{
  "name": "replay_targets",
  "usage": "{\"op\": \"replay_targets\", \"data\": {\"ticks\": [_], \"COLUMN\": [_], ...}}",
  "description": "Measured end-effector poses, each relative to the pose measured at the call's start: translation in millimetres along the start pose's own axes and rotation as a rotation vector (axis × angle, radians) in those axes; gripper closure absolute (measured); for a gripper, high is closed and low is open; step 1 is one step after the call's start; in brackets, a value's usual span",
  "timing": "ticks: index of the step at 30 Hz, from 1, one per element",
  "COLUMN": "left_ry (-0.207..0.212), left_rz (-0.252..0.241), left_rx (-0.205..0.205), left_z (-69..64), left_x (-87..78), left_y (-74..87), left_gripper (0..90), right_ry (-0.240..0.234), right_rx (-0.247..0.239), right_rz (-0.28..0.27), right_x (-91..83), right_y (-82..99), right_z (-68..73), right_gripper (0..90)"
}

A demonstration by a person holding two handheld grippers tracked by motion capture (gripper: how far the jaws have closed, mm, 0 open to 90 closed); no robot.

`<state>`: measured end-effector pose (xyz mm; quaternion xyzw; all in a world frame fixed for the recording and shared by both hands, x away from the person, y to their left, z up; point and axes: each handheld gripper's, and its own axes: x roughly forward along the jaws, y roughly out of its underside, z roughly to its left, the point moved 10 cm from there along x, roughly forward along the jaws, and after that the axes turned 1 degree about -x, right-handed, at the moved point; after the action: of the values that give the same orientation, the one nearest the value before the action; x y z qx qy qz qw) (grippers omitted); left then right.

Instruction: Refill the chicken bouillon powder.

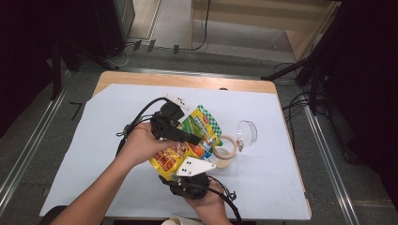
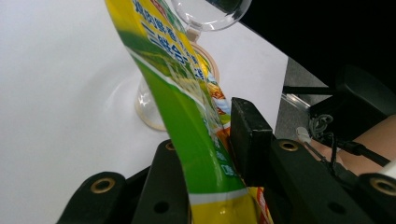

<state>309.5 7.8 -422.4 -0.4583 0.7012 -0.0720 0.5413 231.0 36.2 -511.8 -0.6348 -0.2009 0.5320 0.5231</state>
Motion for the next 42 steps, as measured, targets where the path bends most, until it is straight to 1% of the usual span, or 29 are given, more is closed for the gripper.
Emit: {"op": "replay_targets", "data": {"ticks": [1,3,4,8,11,13,16,20,23,25,27,28,30,31,32,33,36,38,39,42], "left_ry": [0.004,0.004,0.006,0.001,0.004,0.007,0.002,0.011,0.014,0.016,0.016,0.019,0.018,0.021,0.016,0.016,0.022,0.026,0.025,0.032], "left_rz": [-0.001,0.008,0.011,0.024,0.032,0.037,0.048,0.06,0.065,0.072,0.079,0.078,0.081,0.078,0.082,0.082,0.084,0.067,0.064,0.046], "left_rx": [-0.014,-0.015,-0.026,-0.043,-0.058,-0.059,-0.072,-0.088,-0.093,-0.093,-0.091,-0.093,-0.096,-0.099,-0.096,-0.094,-0.093,-0.087,-0.083,-0.082], "left_z": [-0.1,1.9,2.5,5.7,5.7,5.0,6.3,7.0,6.9,6.6,6.3,6.1,6.8,6.4,6.8,6.4,4.8,3.0,2.7,0.4], "left_x": [1.2,2.6,3.5,5.8,6.2,6.0,7.2,9.8,11.1,12.5,13.9,14.5,15.3,16.2,16.9,17.5,17.7,16.2,15.4,12.7], "left_y": [-0.3,-0.1,-0.2,-0.8,-1.7,-1.7,-1.2,-1.9,-3.2,-4.3,-4.8,-5.5,-6.2,-6.7,-6.6,-6.5,-6.4,-7.8,-8.1,-9.9], "left_gripper": [76.9,76.9,76.9,77.1,77.1,77.3,77.7,78.0,78.0,78.0,78.0,77.9,77.5,77.2,76.6,76.0,72.1,68.3,67.3,63.5], "right_ry": [0.003,0.006,0.007,0.013,0.026,0.033,0.031,0.012,0.009,-0.003,0.002,0.005,-0.005,-0.004,-0.005,-0.009,-0.009,-0.02,-0.017,-0.016], "right_rx": [-0.003,-0.005,-0.003,0.002,-0.026,-0.045,-0.056,-0.048,-0.049,-0.053,-0.054,-0.05,-0.041,-0.029,-0.017,0.004,0.027,0.051,0.06,0.067], "right_rz": [0.001,0.005,0.006,0.007,0.014,0.016,0.017,0.025,0.025,0.026,0.036,0.037,0.034,0.034,0.035,0.034,0.022,0.006,-0.006,-0.022], "right_x": [0.0,0.1,0.2,0.6,0.6,0.6,1.4,2.6,3.0,3.9,5.0,4.5,3.6,3.3,3.4,4.0,3.5,2.2,1.2,-1.0], "right_y": [0.1,0.3,0.3,0.6,0.6,0.4,0.6,1.6,1.5,1.4,2.3,2.6,2.2,2.1,2.4,2.7,2.4,0.4,-1.3,-4.1], "right_z": [-0.2,-0.4,-0.7,-2.4,-1.9,-1.4,-0.6,1.0,1.0,1.6,0.7,-0.3,-1.2,-1.4,-1.6,-1.4,-1.9,-2.6,-4.5,-6.9], "right_gripper": [65.3,65.0,64.9,63.5,60.3,60.2,58.9,57.6,57.4,55.7,57.3,58.5,61.1,61.9,62.4,62.7,63.0,63.0,63.0,62.9]}}
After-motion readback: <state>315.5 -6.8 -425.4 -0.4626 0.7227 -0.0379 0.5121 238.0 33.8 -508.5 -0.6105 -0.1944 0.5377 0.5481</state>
